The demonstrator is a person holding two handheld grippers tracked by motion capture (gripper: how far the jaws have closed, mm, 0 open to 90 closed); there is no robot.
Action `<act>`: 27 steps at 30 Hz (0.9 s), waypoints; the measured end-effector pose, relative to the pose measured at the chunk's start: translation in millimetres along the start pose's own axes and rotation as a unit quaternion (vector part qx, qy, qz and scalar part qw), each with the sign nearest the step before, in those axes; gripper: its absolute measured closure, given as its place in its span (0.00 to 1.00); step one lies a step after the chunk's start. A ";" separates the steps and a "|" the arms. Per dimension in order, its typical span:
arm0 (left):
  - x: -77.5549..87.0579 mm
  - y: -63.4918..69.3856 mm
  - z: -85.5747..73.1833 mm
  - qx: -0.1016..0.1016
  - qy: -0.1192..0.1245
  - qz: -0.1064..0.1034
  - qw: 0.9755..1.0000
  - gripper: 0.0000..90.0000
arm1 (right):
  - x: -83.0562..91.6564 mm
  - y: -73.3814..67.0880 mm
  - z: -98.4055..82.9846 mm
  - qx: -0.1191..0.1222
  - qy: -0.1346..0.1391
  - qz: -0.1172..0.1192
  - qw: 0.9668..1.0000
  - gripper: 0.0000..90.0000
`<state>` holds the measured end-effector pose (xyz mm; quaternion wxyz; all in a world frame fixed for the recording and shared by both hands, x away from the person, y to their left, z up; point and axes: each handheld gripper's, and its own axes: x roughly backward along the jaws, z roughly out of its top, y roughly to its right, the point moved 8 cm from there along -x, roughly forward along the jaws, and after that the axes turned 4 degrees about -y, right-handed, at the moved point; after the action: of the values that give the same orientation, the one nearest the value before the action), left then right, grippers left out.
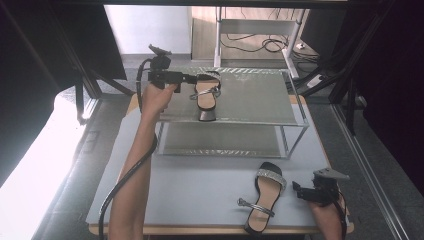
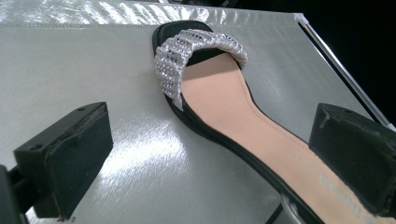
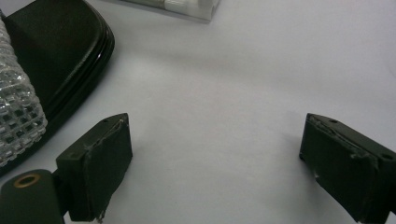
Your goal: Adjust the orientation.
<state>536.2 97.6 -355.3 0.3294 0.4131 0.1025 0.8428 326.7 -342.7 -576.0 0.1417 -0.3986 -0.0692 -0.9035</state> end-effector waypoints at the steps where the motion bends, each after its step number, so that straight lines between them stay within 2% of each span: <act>1: 2.0 -0.1 -0.8 0.001 0.003 0.001 1.000 0.00 | 0.0 0.0 0.0 0.000 0.000 0.000 1.000 0.10; 12: 25.5 -5.7 -13.4 0.000 0.016 -0.005 1.000 0.00 | 0.0 -0.1 0.0 0.000 0.000 0.000 1.000 0.10; 14: 27.4 -4.4 -17.9 -0.002 0.019 -0.013 1.000 0.00 | 0.0 -0.1 0.0 0.000 0.000 0.000 1.000 0.10; 27: 37.2 0.8 -41.9 -0.020 0.027 -0.031 0.999 0.00 | 0.0 -0.1 0.1 0.000 0.001 -0.001 1.000 0.10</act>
<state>487.4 125.0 -358.4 0.3608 0.3798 0.1072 0.8450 326.8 -342.6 -576.0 0.1409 -0.3978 -0.0691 -0.9039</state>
